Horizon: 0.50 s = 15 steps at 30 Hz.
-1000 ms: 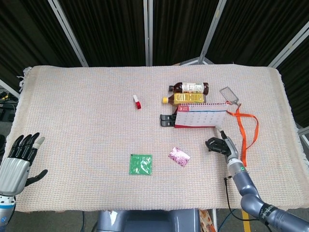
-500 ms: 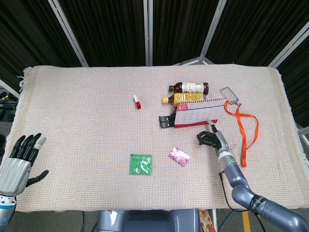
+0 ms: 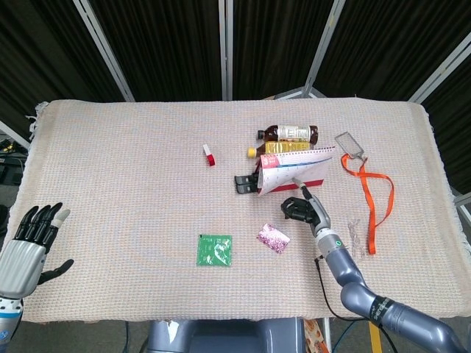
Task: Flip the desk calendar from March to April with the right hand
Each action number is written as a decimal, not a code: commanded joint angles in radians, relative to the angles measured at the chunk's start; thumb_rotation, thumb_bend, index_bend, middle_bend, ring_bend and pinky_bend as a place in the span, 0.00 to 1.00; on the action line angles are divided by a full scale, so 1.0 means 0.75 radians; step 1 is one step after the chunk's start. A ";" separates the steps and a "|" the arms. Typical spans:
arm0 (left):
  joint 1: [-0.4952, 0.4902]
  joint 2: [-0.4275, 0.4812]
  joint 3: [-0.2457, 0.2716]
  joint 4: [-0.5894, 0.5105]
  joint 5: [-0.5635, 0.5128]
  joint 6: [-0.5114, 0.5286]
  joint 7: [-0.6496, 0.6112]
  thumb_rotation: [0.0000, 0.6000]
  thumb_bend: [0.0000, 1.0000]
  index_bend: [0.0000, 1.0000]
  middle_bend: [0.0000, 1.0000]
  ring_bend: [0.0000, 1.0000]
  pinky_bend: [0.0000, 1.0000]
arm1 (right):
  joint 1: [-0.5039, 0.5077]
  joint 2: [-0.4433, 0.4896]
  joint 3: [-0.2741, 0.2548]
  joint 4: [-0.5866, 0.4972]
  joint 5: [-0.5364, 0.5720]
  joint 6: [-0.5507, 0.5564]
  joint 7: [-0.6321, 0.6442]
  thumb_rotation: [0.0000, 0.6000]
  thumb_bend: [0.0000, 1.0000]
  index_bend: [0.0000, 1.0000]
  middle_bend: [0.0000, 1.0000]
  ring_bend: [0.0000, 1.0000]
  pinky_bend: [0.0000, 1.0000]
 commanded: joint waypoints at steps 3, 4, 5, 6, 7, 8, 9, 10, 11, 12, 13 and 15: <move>0.000 0.002 0.000 -0.001 0.001 0.002 -0.006 1.00 0.07 0.00 0.00 0.00 0.00 | 0.003 0.073 0.040 -0.163 -0.019 0.086 -0.071 1.00 0.31 0.13 0.57 0.60 0.52; 0.000 0.002 0.000 0.000 0.001 0.002 -0.007 1.00 0.07 0.00 0.00 0.00 0.00 | 0.001 0.086 0.044 -0.191 -0.024 0.108 -0.086 1.00 0.31 0.15 0.57 0.60 0.51; 0.000 0.002 0.000 0.000 0.000 0.002 -0.008 1.00 0.07 0.00 0.00 0.00 0.00 | -0.002 0.101 0.048 -0.220 -0.033 0.131 -0.103 1.00 0.31 0.16 0.56 0.59 0.50; 0.000 0.002 0.000 0.000 0.000 0.001 -0.009 1.00 0.07 0.00 0.00 0.00 0.00 | -0.008 0.121 0.055 -0.261 -0.049 0.165 -0.124 1.00 0.31 0.18 0.55 0.59 0.49; 0.000 0.003 0.000 0.000 -0.001 0.001 -0.010 1.00 0.07 0.00 0.00 0.00 0.00 | -0.014 0.136 0.060 -0.291 -0.062 0.192 -0.139 1.00 0.31 0.20 0.53 0.57 0.48; 0.000 0.003 0.000 0.000 -0.001 0.000 -0.011 1.00 0.07 0.00 0.00 0.00 0.00 | -0.019 0.151 0.065 -0.320 -0.076 0.221 -0.156 1.00 0.31 0.21 0.51 0.55 0.46; -0.001 0.003 0.000 -0.001 -0.001 0.001 -0.011 1.00 0.07 0.00 0.00 0.00 0.00 | -0.026 0.171 0.069 -0.356 -0.097 0.261 -0.184 1.00 0.31 0.23 0.50 0.54 0.44; -0.001 0.003 0.000 -0.001 -0.001 0.001 -0.011 1.00 0.08 0.00 0.00 0.00 0.00 | -0.031 0.185 0.072 -0.382 -0.114 0.293 -0.207 1.00 0.31 0.25 0.48 0.52 0.41; 0.000 0.003 0.000 -0.001 0.000 0.001 -0.011 1.00 0.08 0.00 0.00 0.00 0.00 | -0.036 0.198 0.074 -0.407 -0.129 0.325 -0.230 1.00 0.31 0.26 0.47 0.49 0.38; 0.000 0.002 0.001 -0.002 0.000 0.002 -0.010 1.00 0.08 0.00 0.00 0.00 0.00 | -0.041 0.212 0.078 -0.432 -0.142 0.354 -0.250 1.00 0.31 0.27 0.46 0.48 0.36; 0.000 0.002 0.001 -0.002 0.002 0.003 -0.009 1.00 0.08 0.00 0.00 0.00 0.00 | -0.047 0.230 0.083 -0.461 -0.159 0.390 -0.274 1.00 0.31 0.29 0.45 0.45 0.34; 0.002 0.001 0.001 -0.004 0.002 0.005 -0.005 1.00 0.08 0.00 0.00 0.00 0.00 | -0.049 0.259 0.092 -0.492 -0.172 0.444 -0.329 1.00 0.31 0.31 0.44 0.42 0.32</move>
